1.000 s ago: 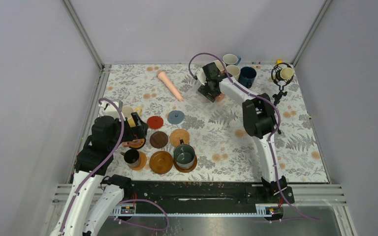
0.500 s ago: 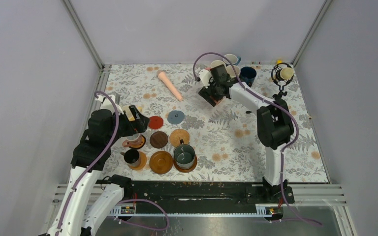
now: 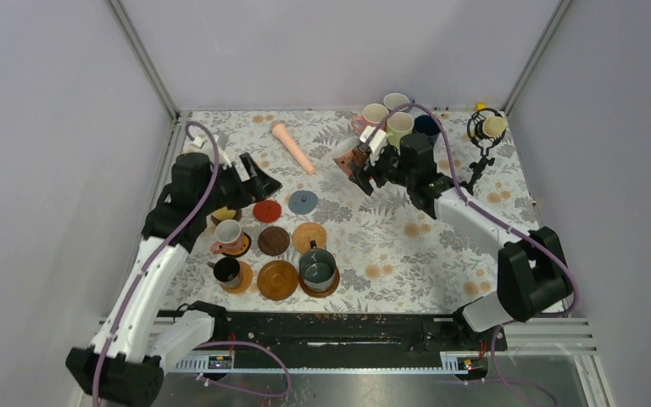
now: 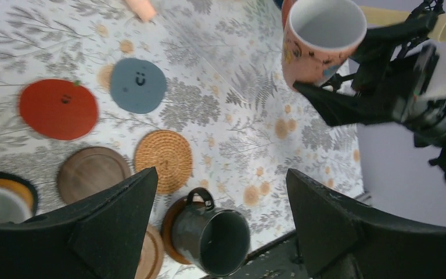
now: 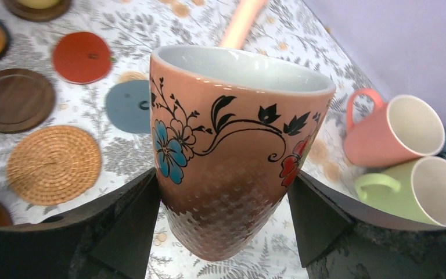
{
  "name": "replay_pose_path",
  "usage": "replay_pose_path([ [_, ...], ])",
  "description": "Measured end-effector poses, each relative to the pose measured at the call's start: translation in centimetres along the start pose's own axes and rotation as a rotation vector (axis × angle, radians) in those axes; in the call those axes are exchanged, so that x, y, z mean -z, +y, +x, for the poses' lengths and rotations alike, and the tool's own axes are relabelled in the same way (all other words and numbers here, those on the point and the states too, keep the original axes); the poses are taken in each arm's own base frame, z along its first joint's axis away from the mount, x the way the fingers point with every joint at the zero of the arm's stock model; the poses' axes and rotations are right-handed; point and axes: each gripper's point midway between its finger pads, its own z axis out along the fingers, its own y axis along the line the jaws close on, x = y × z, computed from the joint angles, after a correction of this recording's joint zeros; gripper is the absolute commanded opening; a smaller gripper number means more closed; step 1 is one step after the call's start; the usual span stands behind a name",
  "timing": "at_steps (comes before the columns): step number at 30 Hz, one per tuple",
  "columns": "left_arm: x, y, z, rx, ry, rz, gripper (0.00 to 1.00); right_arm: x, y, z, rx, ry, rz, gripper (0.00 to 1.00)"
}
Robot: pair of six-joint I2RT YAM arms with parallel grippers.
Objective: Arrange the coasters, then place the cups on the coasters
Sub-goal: Pick up the cup from the tray.
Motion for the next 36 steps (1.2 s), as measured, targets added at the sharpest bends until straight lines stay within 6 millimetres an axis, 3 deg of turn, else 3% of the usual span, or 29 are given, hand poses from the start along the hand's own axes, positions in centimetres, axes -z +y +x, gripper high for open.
replay_pose_path([
  [8, -5.1, -2.5, -0.5, 0.15, 0.129, 0.122, 0.8, 1.5, 4.5, -1.2, 0.069, -0.15, -0.082, 0.57],
  [14, -7.2, -4.0, -0.8, 0.227, 0.162, 0.206, 0.79, 1.9, 8.0, -4.6, 0.178, -0.236, -0.133, 0.57],
  [19, -8.4, -4.6, -0.4, 0.277, 0.197, 0.231, 0.79, 2.8, 9.1, -6.8, 0.254, -0.294, -0.117, 0.57],
  [23, -8.5, -5.7, -0.5, 0.289, 0.201, 0.275, 0.76, 2.8, 9.2, -7.0, 0.285, -0.292, -0.108, 0.57],
  [30, -9.1, -6.3, 0.3, 0.273, 0.23, 0.295, 0.55, 2.7, 9.4, -6.8, 0.313, -0.28, -0.1, 0.57],
  [36, -9.9, -5.7, 1.6, 0.258, 0.271, 0.274, 0.07, 2.5, 10.2, -6.6, 0.319, -0.274, -0.116, 0.6],
])
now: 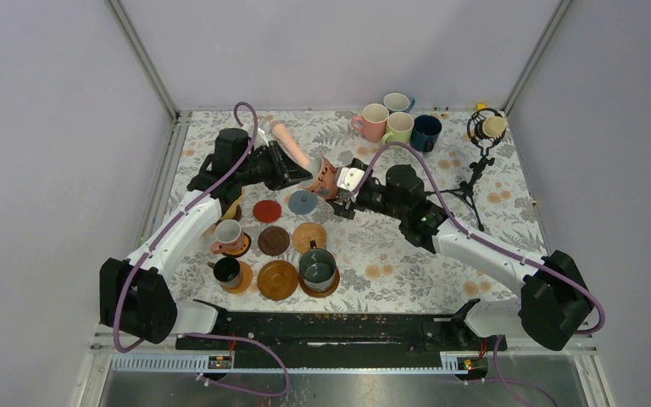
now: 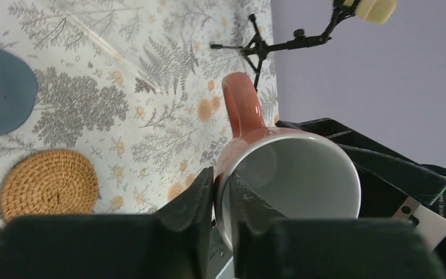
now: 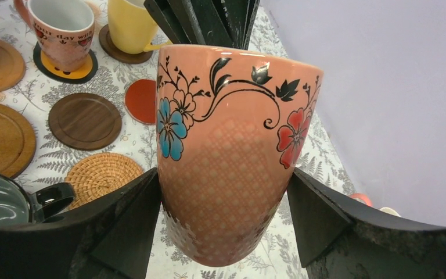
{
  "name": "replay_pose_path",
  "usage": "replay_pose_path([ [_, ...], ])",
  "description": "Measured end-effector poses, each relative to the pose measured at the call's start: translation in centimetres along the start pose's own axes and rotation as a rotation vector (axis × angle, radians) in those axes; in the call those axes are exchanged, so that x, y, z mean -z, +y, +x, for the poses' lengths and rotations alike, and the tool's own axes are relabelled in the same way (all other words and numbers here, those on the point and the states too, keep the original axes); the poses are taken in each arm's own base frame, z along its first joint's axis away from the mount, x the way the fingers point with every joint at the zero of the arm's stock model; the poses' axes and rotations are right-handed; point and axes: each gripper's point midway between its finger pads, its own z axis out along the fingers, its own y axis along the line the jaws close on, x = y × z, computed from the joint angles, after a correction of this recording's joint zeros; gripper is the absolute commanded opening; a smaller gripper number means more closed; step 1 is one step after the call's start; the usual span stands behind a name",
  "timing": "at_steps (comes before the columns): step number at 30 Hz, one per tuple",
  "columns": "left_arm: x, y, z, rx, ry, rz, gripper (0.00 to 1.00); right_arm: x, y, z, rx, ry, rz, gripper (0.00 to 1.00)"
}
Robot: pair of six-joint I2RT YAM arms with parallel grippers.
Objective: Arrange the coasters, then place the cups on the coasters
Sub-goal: Place the cup on the coaster.
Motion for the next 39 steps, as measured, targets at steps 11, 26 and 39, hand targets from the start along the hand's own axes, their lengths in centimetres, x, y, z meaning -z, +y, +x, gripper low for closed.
replay_pose_path([
  [11, 0.1, 2.1, 1.3, -0.084, 0.048, -0.084, 0.0, 0.2, 1.5, 1.9, -0.063, 0.022, 0.012, 0.99],
  [26, 4.1, 9.5, -6.5, -0.282, -0.248, -0.631, 0.0, 6.9, 2.2, -0.9, -0.411, 0.064, 0.097, 0.99],
  [39, 3.5, 17.4, -7.0, -0.414, -0.111, -0.875, 0.0, 10.8, -0.1, 0.4, -0.541, 0.087, 0.361, 0.99],
])
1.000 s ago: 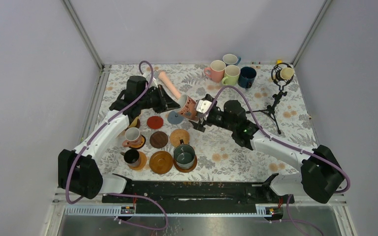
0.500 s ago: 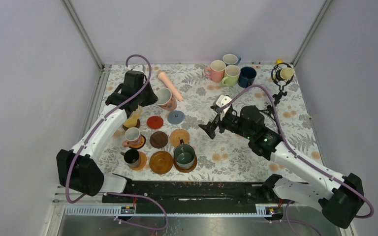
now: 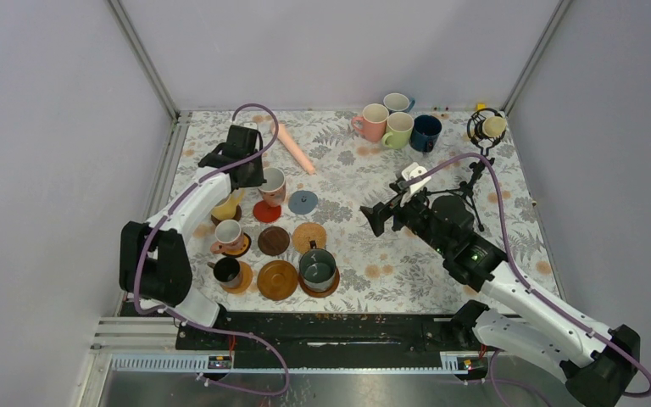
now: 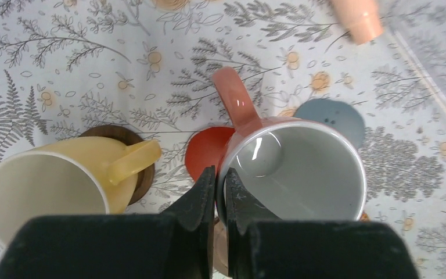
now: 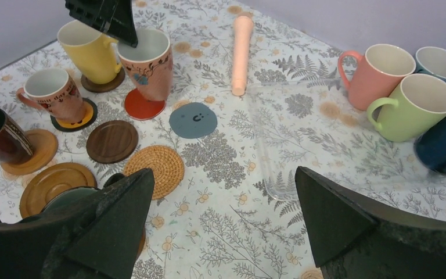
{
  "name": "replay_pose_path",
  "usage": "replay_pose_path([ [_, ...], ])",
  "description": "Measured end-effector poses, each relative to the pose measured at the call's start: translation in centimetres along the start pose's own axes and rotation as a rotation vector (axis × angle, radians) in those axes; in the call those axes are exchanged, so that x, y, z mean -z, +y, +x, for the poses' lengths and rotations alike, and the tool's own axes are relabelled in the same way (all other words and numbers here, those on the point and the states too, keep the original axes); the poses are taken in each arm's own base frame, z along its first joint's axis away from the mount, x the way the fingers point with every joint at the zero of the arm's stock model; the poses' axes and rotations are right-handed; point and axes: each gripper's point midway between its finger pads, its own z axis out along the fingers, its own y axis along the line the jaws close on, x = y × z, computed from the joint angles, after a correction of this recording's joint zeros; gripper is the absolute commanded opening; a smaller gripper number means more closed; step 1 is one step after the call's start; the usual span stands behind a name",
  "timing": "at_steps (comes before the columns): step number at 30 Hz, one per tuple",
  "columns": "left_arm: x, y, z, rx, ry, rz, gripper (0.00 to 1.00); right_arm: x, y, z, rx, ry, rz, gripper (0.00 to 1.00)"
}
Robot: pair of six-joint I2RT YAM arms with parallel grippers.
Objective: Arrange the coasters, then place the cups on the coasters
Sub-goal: Place the cup on the coaster.
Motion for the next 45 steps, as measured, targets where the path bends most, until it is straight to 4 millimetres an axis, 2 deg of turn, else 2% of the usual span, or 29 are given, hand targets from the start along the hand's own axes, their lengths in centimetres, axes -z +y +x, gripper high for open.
replay_pose_path([
  [3, -0.6, 0.9, 0.7, -0.014, 0.034, -0.016, 0.0, 0.3, -0.4, -0.5, -0.002, -0.016, 0.02, 0.99],
  [8, -0.7, 1.7, 0.6, -0.019, 0.036, -0.029, 0.0, 0.5, -0.4, -0.7, -0.002, -0.025, 0.02, 1.0],
  [34, -1.7, 2.7, 3.5, -0.051, 0.125, -0.065, 0.0, 0.8, -0.5, -1.3, 0.023, -0.043, 0.021, 0.99],
  [35, -1.7, 2.7, 3.5, -0.051, 0.124, -0.065, 0.02, 0.9, -0.5, -1.4, 0.025, -0.048, 0.021, 1.0],
  [38, -1.7, 2.7, 3.5, -0.05, 0.124, -0.065, 0.19, 1.3, -0.5, -1.8, 0.027, -0.064, 0.021, 0.99],
  [42, -1.7, 2.6, 3.3, -0.044, 0.117, -0.062, 0.46, 1.4, -0.6, -2.1, 0.032, -0.073, 0.022, 0.99],
  [45, -1.5, 2.5, 3.1, -0.035, 0.11, -0.055, 0.55, 1.3, -0.7, -1.8, 0.031, -0.063, 0.032, 1.0],
])
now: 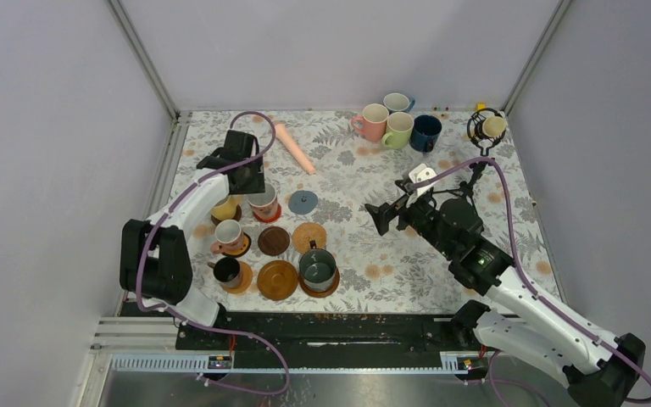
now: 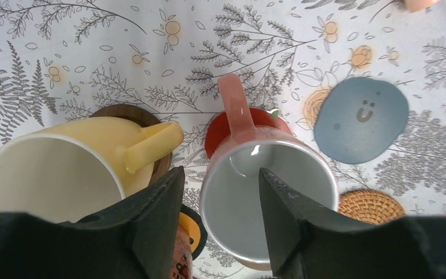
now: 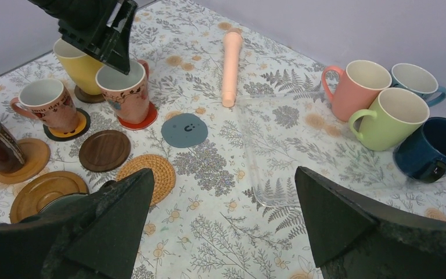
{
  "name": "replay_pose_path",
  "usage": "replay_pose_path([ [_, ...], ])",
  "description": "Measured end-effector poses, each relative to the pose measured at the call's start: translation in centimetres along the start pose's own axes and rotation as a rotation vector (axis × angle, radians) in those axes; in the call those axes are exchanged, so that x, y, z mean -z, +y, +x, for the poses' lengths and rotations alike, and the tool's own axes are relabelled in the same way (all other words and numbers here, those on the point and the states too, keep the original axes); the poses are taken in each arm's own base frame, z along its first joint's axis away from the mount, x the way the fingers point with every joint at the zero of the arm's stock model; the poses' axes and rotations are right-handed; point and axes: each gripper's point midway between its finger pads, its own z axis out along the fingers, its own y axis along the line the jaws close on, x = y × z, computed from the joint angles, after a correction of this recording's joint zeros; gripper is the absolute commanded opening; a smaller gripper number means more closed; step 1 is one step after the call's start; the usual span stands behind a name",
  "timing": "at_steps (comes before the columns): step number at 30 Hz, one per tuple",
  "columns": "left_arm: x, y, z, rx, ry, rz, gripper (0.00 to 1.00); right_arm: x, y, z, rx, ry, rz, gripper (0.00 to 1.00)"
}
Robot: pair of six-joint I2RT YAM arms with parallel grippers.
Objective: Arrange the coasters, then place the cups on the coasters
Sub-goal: Place the cup on the coaster.
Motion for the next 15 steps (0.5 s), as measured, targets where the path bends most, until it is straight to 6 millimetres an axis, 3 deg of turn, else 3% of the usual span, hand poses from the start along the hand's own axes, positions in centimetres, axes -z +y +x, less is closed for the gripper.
replay_pose_path([
  [3, 1.1, -0.2, -0.5, 0.008, -0.025, 0.021, 0.66, -0.3, -0.4, 0.6, -0.005, 0.02, 0.028, 1.0],
  [7, 4.2, -0.7, -2.4, 0.015, -0.083, 0.064, 0.79, -0.9, -1.4, 1.5, -0.006, 0.081, 0.088, 0.99],
  [11, 9.0, -1.3, -5.6, 0.031, -0.22, 0.136, 0.9, -2.6, -2.2, 1.4, 0.008, 0.172, 0.135, 0.97],
  [13, 11.4, -1.4, -6.4, 0.035, -0.28, 0.169, 0.98, -3.9, -2.6, 1.0, 0.014, 0.218, 0.151, 0.94],
  [15, 14.6, -1.7, -6.9, 0.044, -0.351, 0.224, 0.99, -5.6, -3.4, 0.6, 0.016, 0.257, 0.165, 0.91],
])
